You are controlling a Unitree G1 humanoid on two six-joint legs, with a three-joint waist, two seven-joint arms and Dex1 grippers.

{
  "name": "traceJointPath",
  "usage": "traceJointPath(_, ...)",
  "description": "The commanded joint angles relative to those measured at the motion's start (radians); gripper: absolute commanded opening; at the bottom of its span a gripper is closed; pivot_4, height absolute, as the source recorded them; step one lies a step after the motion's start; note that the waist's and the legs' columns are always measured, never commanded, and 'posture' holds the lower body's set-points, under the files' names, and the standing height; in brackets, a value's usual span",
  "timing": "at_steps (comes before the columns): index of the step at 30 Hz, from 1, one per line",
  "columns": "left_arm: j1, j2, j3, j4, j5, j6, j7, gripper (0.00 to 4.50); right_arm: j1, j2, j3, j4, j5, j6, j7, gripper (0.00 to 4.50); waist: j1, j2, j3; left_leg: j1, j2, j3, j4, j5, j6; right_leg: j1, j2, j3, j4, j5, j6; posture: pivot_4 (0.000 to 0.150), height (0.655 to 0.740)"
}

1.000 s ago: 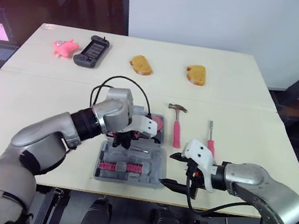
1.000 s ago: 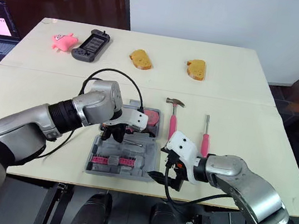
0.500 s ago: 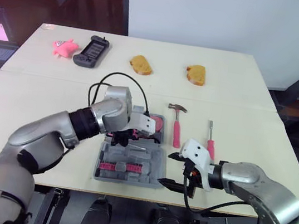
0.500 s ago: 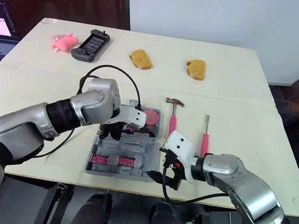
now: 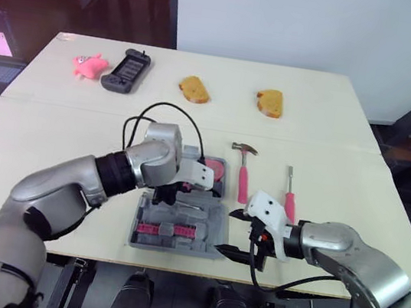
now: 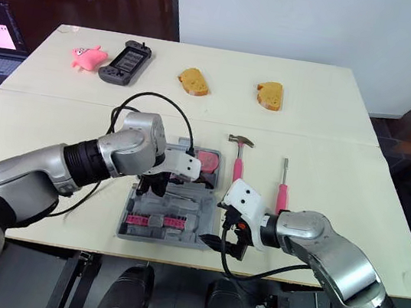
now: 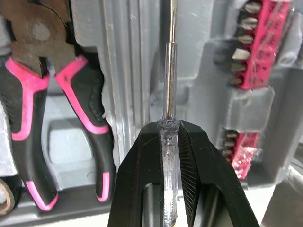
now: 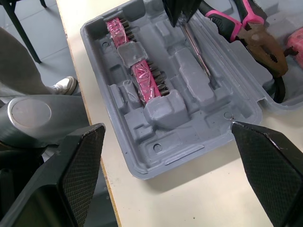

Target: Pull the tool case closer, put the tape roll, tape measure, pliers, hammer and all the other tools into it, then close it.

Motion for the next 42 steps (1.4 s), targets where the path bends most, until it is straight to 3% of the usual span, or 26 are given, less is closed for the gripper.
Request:
traceJointPath(1,-0.010,-0.007,0.003,0.000,0.006,0.001,0.006,0.02,-0.010,0.004,-0.006,-0.015,-0.005,-0.014,0.008,4.50,0.000,0.000,0.000,0.000,0.000,0.000,0.000,0.000,0.000,0.000,0.000,0.000,0.000,0.000,0.000,0.150,0.7400)
traceJointPath(16,-0.001,-0.027,0.014,0.019,0.006,-0.003,0.035,0.02,-0.011,0.004,-0.002,-0.011,-0.013,-0.018,0.009,4.50,0.001,0.000,0.000,0.000,0.000,0.000,0.000,0.000,0.000,0.000,0.000,0.000,0.000,0.000,0.000,0.150,0.7400)
traceJointPath(19,-0.003,-0.033,0.018,0.030,0.006,-0.004,0.046,1.54,-0.011,0.004,-0.002,-0.011,-0.017,-0.018,0.012,4.50,0.002,0.000,0.000,0.000,0.000,0.000,0.000,0.000,0.000,0.000,0.000,0.000,0.000,0.000,0.000,0.150,0.7400)
traceJointPath(24,-0.017,-0.044,0.032,0.036,-0.010,0.022,0.053,3.69,-0.007,0.003,-0.004,-0.015,-0.020,-0.014,0.017,4.50,0.003,0.000,0.000,0.001,0.000,0.000,0.001,0.000,0.000,0.001,0.000,0.000,0.001,0.000,0.000,0.150,0.7400)
traceJointPath(33,-0.062,0.066,0.123,-0.092,-0.095,0.087,-0.002,3.69,0.002,0.002,-0.012,-0.023,-0.008,-0.004,0.028,4.50,-0.004,0.001,0.000,0.001,0.000,0.000,0.001,0.000,0.000,0.001,0.000,0.000,0.001,0.000,0.000,0.150,0.7400)
traceJointPath(38,0.017,0.167,0.306,-0.190,-0.217,0.057,-0.004,3.69,0.005,0.008,-0.031,-0.035,0.008,-0.009,0.033,4.50,-0.003,0.001,0.000,0.001,0.000,0.000,0.001,0.000,0.000,0.001,0.000,0.001,0.001,0.000,0.000,0.150,0.7400)
traceJointPath(42,0.163,0.201,0.513,-0.231,-0.309,-0.078,0.076,3.69,0.007,-0.003,-0.033,-0.041,0.012,-0.015,0.041,4.50,-0.003,0.001,0.000,0.002,0.000,0.000,0.001,0.000,0.000,0.001,0.000,0.001,0.002,0.000,0.000,0.150,0.7400)
